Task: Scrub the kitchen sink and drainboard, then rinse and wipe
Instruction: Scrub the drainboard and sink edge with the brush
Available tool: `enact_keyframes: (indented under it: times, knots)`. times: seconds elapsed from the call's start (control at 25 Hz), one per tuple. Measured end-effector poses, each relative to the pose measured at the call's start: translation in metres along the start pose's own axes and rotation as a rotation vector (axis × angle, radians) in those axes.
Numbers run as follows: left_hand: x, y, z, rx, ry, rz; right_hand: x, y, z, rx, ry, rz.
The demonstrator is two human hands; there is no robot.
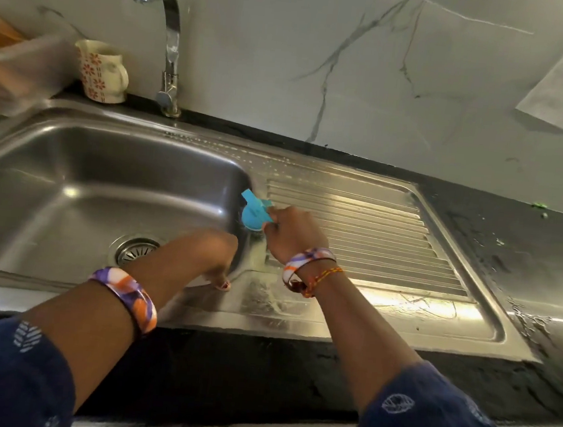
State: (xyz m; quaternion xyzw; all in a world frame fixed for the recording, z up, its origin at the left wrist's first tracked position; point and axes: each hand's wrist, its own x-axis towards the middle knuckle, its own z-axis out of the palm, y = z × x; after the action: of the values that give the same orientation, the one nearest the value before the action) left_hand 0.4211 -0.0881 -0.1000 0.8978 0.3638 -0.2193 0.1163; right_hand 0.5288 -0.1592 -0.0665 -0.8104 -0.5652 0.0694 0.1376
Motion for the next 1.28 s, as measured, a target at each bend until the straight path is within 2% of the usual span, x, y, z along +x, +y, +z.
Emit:
enact_keyframes:
  times: [0.12,0.2,0.28,0.4,0.48,0.6,0.72,0.84,0.96,1.04,1.08,1.28]
  knots:
    - [-0.002,0.006,-0.003,0.049,0.081,-0.041,-0.026,0.026,-0.008,0.281,-0.079,0.03]
    - [0.001,0.009,-0.005,0.103,0.09,-0.02,-0.053,0.066,-0.021,0.37,-0.113,0.098]
    - [0.009,0.013,-0.007,0.152,0.095,0.004,-0.073,0.117,-0.041,0.356,-0.032,0.234]
    - [0.02,0.023,-0.01,0.169,0.106,0.019,-0.088,0.201,-0.077,0.303,0.136,0.54]
    - [0.029,0.025,-0.009,0.174,0.086,-0.004,-0.089,0.246,-0.098,0.202,0.169,0.692]
    - [0.041,0.021,-0.004,0.184,0.093,-0.033,-0.084,0.261,-0.105,0.039,0.194,0.795]
    - [0.052,0.018,0.0,0.118,0.158,-0.027,-0.077,0.207,-0.082,0.014,0.18,0.627]
    - [0.052,0.021,-0.005,0.148,0.164,-0.049,-0.072,0.12,-0.034,0.221,0.094,0.319]
    - [0.048,0.016,-0.009,0.123,0.105,-0.034,-0.07,0.052,-0.002,0.283,0.078,0.103]
    - [0.047,0.015,-0.011,0.138,0.056,-0.025,-0.071,0.058,-0.003,0.29,0.075,0.096]
    - [0.049,0.014,-0.011,0.17,0.081,-0.023,-0.072,0.076,-0.008,0.295,0.081,0.127]
    - [0.053,0.023,-0.015,0.322,0.141,0.008,-0.087,0.203,-0.075,0.062,0.081,0.463]
